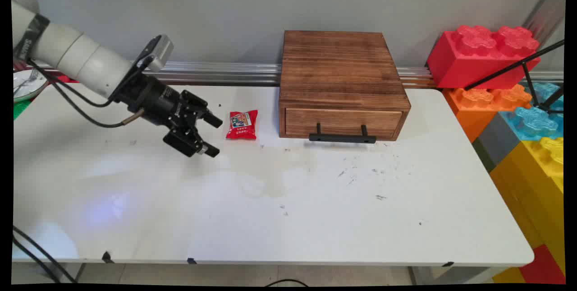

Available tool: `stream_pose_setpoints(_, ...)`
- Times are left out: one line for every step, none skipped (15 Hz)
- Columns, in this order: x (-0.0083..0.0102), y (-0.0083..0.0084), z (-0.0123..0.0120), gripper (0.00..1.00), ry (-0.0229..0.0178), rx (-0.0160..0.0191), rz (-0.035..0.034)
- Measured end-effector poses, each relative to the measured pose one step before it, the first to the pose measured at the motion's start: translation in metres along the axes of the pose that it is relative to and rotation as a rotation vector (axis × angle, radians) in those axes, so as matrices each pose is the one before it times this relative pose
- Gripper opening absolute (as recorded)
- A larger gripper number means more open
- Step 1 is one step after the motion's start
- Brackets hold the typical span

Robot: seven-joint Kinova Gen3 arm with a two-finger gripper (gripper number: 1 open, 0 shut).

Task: Open the drawer

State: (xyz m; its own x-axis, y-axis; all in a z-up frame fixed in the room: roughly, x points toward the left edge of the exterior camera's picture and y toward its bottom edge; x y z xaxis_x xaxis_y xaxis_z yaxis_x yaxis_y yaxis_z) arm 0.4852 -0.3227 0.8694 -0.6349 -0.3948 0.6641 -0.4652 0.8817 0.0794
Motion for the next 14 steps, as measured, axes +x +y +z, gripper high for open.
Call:
stream_pose_setpoints(0.00614, 0.00014, 0.00005, 1.00, -0.00261, 0.00522, 0.00506)
stream_pose_setpoints(0.01026, 0.00029, 0.00030, 1.00, -0.00151, 0.00818, 0.00534)
stream_pose_setpoints(0.00903, -0.00003, 0.00066, 1.00, 0.00002, 0.00669, 0.00276)
stream_pose_setpoints(0.00997, 0.00010, 0.00085, 1.00, 0.00039, 0.00749, 0.00351)
stream_pose_setpoints(0.01229, -0.00020, 0.00133, 1.00, 0.00063, 0.00872, 0.00448)
stream_pose_setpoints(0.01302, -0.00033, 0.00219, 1.00, 0.00008, 0.00842, 0.00480)
stream_pose_setpoints(0.01130, -0.00034, 0.00240, 1.00, 0.00058, 0.00685, 0.00464)
stream_pose_setpoints(0.01336, -0.00015, 0.00313, 1.00, 0.00112, 0.00756, 0.00585)
stream_pose_setpoints(0.01332, -0.00003, 0.00376, 1.00, 0.00120, 0.00757, 0.00664)
stream_pose_setpoints(0.01136, -0.00011, 0.00405, 1.00, 0.00041, 0.00527, 0.00763)
stream_pose_setpoints(0.01309, -0.00005, 0.00530, 1.00, -0.00065, 0.00579, 0.01016)
stream_pose_setpoints(0.01268, -0.00011, 0.00644, 1.00, -0.00276, 0.00523, 0.01364)
stream_pose_setpoints(0.01188, -0.00019, 0.00681, 1.00, -0.00358, 0.00541, 0.01448)
stream_pose_setpoints(0.00971, -0.00022, 0.00656, 1.00, -0.00440, 0.00350, 0.01314)
